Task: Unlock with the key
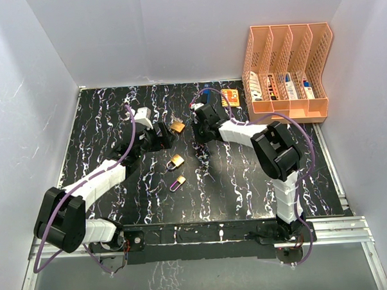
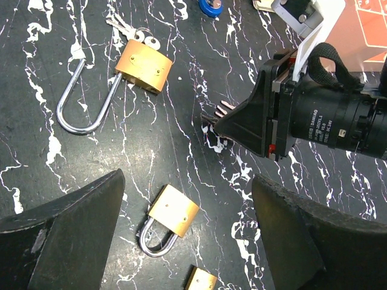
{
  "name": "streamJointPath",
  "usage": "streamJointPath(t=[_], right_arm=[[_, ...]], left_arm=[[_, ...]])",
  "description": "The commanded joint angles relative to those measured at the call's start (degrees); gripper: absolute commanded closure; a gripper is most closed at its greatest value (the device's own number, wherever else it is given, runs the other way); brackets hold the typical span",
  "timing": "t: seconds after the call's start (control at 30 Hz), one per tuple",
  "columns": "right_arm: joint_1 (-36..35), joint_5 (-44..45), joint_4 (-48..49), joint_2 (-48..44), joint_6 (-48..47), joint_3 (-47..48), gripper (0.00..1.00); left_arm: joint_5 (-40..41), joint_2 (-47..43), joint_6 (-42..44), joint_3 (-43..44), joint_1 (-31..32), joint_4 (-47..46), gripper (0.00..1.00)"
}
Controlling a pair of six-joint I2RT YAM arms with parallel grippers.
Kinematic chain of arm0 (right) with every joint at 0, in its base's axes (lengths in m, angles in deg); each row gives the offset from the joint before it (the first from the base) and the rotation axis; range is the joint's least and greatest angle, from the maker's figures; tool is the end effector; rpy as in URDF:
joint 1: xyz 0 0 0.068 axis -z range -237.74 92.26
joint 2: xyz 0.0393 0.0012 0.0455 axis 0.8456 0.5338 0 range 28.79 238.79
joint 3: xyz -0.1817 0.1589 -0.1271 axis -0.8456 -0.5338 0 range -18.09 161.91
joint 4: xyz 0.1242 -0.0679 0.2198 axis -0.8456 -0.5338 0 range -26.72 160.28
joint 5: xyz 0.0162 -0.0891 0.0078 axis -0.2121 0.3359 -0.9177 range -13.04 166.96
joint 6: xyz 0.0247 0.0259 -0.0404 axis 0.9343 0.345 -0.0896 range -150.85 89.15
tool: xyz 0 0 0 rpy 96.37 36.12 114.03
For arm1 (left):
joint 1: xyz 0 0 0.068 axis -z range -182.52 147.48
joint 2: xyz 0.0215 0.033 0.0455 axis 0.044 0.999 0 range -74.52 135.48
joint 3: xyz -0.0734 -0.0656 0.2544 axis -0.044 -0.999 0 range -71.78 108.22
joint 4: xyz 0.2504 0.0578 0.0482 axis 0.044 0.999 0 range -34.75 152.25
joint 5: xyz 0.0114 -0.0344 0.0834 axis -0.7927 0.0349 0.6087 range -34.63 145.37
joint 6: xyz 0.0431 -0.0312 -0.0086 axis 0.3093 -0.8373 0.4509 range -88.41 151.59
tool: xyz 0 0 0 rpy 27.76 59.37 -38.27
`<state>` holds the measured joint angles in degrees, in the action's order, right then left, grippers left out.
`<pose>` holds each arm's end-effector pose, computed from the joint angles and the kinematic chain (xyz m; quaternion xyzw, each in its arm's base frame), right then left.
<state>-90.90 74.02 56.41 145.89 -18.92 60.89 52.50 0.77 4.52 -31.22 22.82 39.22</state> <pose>0.3652 0.2408 0.1580 -0.1824 0.9275 0.1472 0.2913 0.2635 -0.1267 0.2434 0.0024 0.8125 -0.2756 0.5138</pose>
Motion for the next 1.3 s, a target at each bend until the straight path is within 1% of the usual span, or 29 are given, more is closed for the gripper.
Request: streamJointPath(t=[0.0, 0.23, 0.3, 0.37, 0.47, 0.57, 0.7, 0.77, 0.87, 1.03, 1.27], right_arm=[[-0.2, 0.7, -0.5, 1.0, -0.5, 3.2, 0.89], [-0.3, 1.2, -1.5, 1.6, -0.6, 3.5, 0.89], [-0.3, 1.5, -1.8, 1.9, -0.7, 3.5, 0.92], [-0.3, 1.7, -2.2, 2.2, -0.7, 3.7, 1.00], [-0.2, 1.7, -2.5, 2.2, -0.2, 3.8, 1.00], [1.2, -3.4, 0.6, 0.1, 2.8, 2.1, 1.00], [4.2, -14.3, 9.4, -3.5, 10.4, -2.2, 1.00], [5.1, -17.7, 13.4, -5.1, 13.0, -4.3, 1.00], [6.0, -21.0, 16.6, -6.7, 15.8, -6.0, 1.00], [6.3, -23.6, 20.7, -9.3, 19.3, -8.2, 1.00], [6.7, -27.3, 27.1, -13.9, 23.2, -11.7, 1.00]], left_arm=[[-0.3, -0.7, 0.4, 0.0, 0.2, 0.5, 0.16], [-0.3, -0.7, 0.4, -0.2, 0.2, 0.4, 0.16], [-0.3, -0.7, 0.4, -0.3, 0.2, 0.4, 0.16], [-0.3, -0.8, 0.4, -0.3, 0.2, 0.5, 0.16], [-0.3, -0.8, 0.4, -0.2, 0.2, 0.5, 0.16], [-0.6, -1.0, 0.7, -0.3, 0.2, 0.4, 0.16], [-2.5, -1.7, 1.4, -1.4, 0.2, -2.1, 0.17], [-3.6, -2.1, 1.5, -2.3, 0.2, -4.1, 0.17], [-5.0, -2.4, 1.7, -3.6, 0.2, -7.0, 0.18], [-7.8, -1.7, 1.8, -4.8, 0.2, -11.9, 0.19], [-12.7, 2.1, 1.2, -5.2, 0.2, -19.0, 0.21]])
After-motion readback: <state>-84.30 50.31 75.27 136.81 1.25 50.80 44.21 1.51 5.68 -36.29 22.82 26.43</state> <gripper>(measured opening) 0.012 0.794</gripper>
